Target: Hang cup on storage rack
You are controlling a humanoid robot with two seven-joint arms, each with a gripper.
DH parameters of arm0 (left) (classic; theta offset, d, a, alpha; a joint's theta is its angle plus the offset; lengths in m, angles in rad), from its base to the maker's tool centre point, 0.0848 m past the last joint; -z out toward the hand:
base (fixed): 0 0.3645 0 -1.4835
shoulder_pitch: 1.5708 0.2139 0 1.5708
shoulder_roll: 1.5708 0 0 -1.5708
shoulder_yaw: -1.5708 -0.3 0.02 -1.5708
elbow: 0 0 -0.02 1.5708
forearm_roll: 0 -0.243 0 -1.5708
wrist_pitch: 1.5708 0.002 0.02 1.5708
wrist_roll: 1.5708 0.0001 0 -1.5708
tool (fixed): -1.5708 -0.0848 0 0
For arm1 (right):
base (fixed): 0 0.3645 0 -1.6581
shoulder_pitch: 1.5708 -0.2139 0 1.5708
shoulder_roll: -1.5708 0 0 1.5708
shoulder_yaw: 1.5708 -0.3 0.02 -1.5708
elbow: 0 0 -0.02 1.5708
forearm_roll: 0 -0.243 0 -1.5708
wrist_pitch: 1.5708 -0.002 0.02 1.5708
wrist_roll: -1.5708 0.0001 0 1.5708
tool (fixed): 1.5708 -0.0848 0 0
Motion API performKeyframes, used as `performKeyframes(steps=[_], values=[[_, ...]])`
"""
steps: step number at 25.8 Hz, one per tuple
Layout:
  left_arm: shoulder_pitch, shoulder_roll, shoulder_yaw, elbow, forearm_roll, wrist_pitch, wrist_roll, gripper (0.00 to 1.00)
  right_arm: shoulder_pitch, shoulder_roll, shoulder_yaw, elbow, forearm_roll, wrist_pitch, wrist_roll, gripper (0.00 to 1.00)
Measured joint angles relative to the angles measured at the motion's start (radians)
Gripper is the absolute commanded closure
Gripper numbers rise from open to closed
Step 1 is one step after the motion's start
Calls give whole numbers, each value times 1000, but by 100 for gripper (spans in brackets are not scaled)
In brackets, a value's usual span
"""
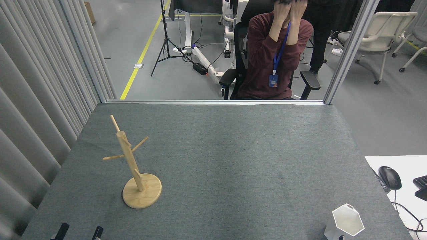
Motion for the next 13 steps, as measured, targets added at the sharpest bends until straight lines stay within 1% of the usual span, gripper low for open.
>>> performKeyframes(steps=[5, 13], values=[[0, 0, 0, 1, 0, 0, 0, 1, -24, -3, 6, 24, 1, -8, 5, 1], [0, 2, 3, 0, 0, 1, 0, 1, -63, -23, 52, 73, 5, -8, 6, 1]])
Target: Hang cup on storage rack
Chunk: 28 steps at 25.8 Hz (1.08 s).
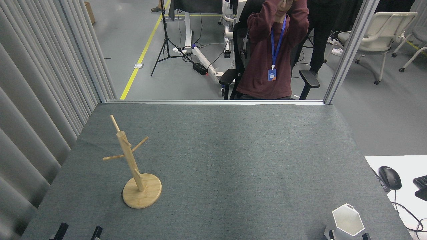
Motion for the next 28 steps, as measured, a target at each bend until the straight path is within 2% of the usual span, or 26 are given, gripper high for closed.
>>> performKeyframes(steps=[16, 17, 18, 19, 21, 28], values=[[0, 0, 3, -1, 2, 1, 0, 1, -82, -21, 8, 91, 0, 1, 0, 2], [0, 0, 3, -1, 2, 2, 0, 1, -85, -21, 8, 94, 0, 1, 0, 12], [0, 0, 3, -1, 2, 2, 0, 1, -87, -21, 8, 96, 1, 1, 0, 30], [0, 0, 3, -1, 2, 2, 0, 1, -90, -21, 9, 98, 4, 1, -1, 39], [0, 0, 3, -2, 2, 3, -1, 1, -97, -21, 14, 103, 16, 2, -1, 44], [0, -1, -3, -7, 2, 5, -1, 1, -105, -20, 18, 109, 28, -2, -6, 45]])
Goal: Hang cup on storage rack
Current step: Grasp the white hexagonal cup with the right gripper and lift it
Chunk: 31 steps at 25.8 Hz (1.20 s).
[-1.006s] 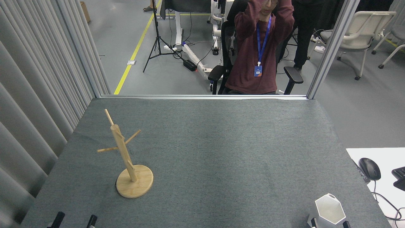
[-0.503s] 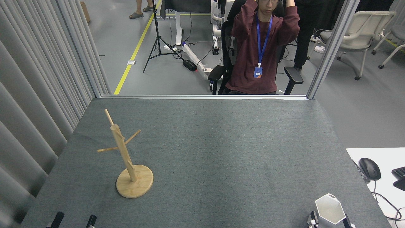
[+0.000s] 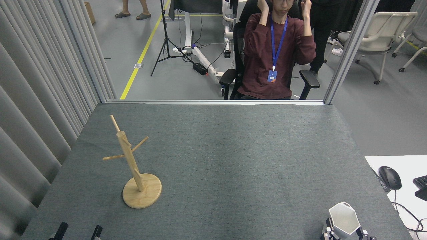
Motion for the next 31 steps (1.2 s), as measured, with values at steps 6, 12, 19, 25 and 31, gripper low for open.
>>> performKeyframes(steps=[6, 12, 19, 25, 31], values=[[-3, -2, -103, -5, -33, 1, 19, 1, -10, 1, -7, -64, -10, -5, -4, 45], [-54, -32, -307, 11, -264, 72, 50, 1, -57, 62, -12, -174, -30, 5, -7, 45], [-87, -51, -506, 36, -352, 134, 49, 1, -101, 234, 36, -285, -69, 43, 0, 45], [-91, -54, -569, 57, -363, 146, 34, 1, -76, 284, 267, -347, -6, 73, 6, 43], [-92, -54, -578, 62, -363, 171, 32, 1, -38, 287, 495, -372, 84, 98, 3, 42]])
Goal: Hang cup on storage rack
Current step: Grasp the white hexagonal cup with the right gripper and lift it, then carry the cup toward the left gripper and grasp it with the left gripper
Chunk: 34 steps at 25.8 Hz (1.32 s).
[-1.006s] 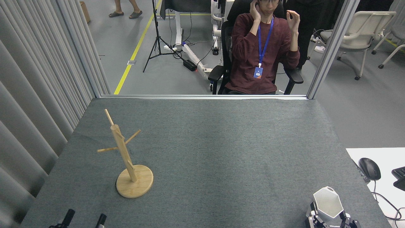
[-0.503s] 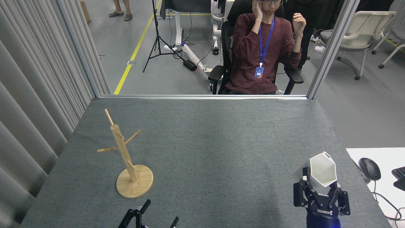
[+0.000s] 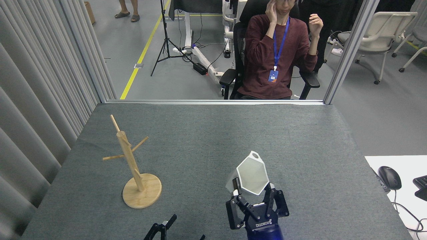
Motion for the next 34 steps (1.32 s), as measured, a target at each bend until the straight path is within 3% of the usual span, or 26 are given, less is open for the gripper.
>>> performKeyframes(steps=[5, 14, 34], values=[[0, 0, 0, 4, 1, 23, 0, 1, 20, -4, 111, -7, 23, 41, 3, 33], [0, 1, -1, 2, -2, 53, 2, 1, 24, -4, 264, 34, 62, 128, 51, 39], [0, 1, -6, -57, -9, 109, 8, 1, 25, -3, 317, 104, 119, 151, 52, 39]])
